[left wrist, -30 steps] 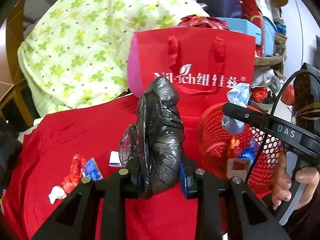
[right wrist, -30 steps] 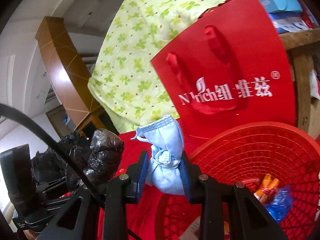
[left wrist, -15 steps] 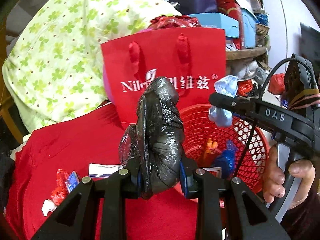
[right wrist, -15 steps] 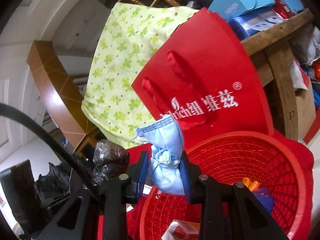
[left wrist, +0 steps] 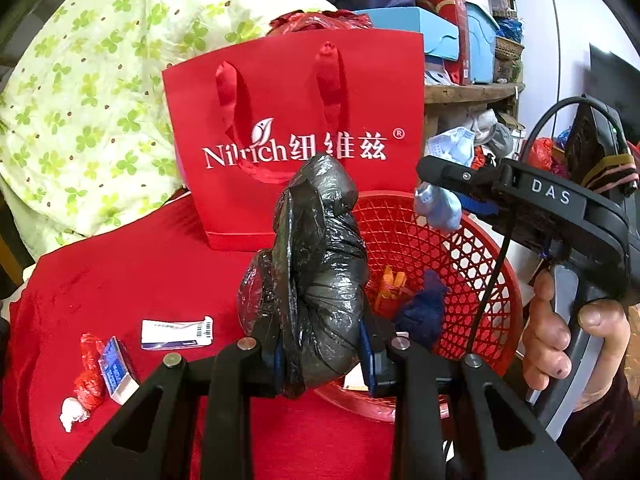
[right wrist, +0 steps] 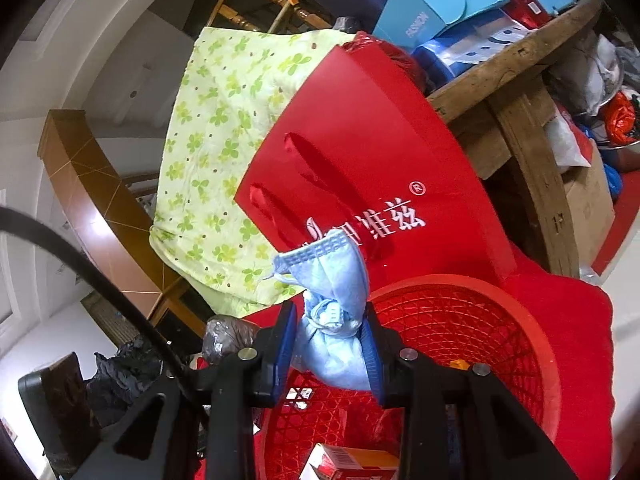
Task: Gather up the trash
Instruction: 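Carry both items to the red mesh basket with both tools, then drop the black bag and blue mask into the basket, opening both tools, then grasp the white tissue with the left tool while the right grasps the white medicine box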
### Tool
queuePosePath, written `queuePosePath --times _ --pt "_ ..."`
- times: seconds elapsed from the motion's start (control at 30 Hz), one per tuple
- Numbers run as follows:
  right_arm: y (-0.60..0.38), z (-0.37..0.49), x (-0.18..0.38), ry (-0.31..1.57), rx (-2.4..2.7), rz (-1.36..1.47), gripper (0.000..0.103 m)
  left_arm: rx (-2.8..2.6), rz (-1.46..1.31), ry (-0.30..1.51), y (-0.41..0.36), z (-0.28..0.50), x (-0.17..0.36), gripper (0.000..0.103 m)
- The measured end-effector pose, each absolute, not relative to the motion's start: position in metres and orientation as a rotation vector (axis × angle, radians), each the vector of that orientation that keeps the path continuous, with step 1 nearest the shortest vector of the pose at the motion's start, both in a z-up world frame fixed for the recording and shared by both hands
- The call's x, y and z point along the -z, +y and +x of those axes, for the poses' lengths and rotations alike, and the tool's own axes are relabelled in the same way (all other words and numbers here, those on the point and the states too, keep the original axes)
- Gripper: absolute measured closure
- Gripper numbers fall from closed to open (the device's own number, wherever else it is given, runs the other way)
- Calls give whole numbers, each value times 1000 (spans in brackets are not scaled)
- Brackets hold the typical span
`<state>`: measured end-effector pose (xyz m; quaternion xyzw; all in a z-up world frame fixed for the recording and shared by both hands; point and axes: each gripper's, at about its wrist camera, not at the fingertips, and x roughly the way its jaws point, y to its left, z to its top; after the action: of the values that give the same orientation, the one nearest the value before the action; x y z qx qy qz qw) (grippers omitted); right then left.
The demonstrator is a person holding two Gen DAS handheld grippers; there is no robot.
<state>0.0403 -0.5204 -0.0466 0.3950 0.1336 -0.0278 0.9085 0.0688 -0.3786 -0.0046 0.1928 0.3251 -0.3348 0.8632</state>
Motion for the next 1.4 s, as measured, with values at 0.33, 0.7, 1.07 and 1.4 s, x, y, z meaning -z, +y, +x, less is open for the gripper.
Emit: queuePosePath --times 0.33,0.7,1.07,1.4 --pt "-531 46 61 363 136 877 67 807 358 735 -387 69 13 70" --pt "-535 41 67 349 151 932 32 870 312 712 -384 66 15 53" --pt "-499 38 29 187 82 777 32 713 278 706 -323 83 21 38" --pt "-409 63 -8 92 -163 600 32 456 272 697 -212 103 33 26"
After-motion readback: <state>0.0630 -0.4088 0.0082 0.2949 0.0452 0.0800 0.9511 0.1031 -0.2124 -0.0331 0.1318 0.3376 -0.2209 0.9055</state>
